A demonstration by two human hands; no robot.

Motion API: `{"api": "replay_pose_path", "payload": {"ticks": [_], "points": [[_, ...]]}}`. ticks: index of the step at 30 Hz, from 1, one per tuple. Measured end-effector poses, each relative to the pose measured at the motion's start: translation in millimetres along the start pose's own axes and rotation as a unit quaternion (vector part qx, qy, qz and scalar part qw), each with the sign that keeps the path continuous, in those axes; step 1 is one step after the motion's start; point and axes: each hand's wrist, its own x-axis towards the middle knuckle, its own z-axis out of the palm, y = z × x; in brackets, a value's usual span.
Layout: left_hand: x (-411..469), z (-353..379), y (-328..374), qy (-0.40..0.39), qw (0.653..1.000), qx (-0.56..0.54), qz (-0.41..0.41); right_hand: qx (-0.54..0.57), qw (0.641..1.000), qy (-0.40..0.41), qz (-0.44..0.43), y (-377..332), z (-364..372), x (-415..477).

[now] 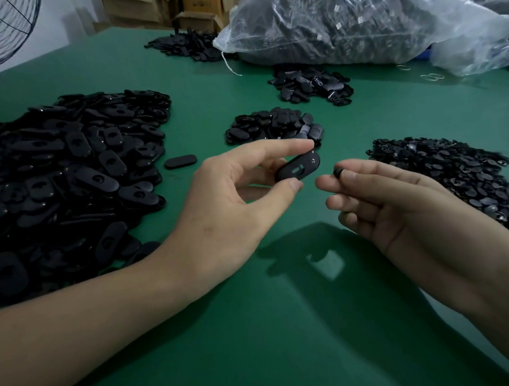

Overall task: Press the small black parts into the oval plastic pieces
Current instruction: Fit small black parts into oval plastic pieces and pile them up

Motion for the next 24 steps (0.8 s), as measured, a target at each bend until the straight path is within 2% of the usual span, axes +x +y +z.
{"api": "replay_pose_path", "payload": {"ticks": [5, 9, 12, 17, 24], "points": [[0.3, 0.1, 6.9, -0.013, 1.000, 0.015, -0.003, -0.020, 1.000, -0.005, -0.009, 0.6, 0.4, -0.5], [-0.4, 1.1, 10.4, -0.020, 0.999, 0.045, -0.002, -0.076, 0.996, -0.006, -0.036, 0.7, 2.6, -2.8], [-1.6, 1.5, 5.8, -0.018, 0.999, 0.019, -0.025, -0.115, 0.991, 0.004, -0.061, 1.4, 4.9, -4.2], [-2.4, 2.7, 0.7, -0.021, 0.998, 0.030, -0.045, -0.205, 0.971, 0.031, -0.123, 1.4, 9.6, -5.8], [-2.3, 3.8, 3.7, -0.023, 0.998, 0.053, -0.022, -0.203, 0.972, 0.022, -0.115, 5.7, 9.2, -5.1]]}}
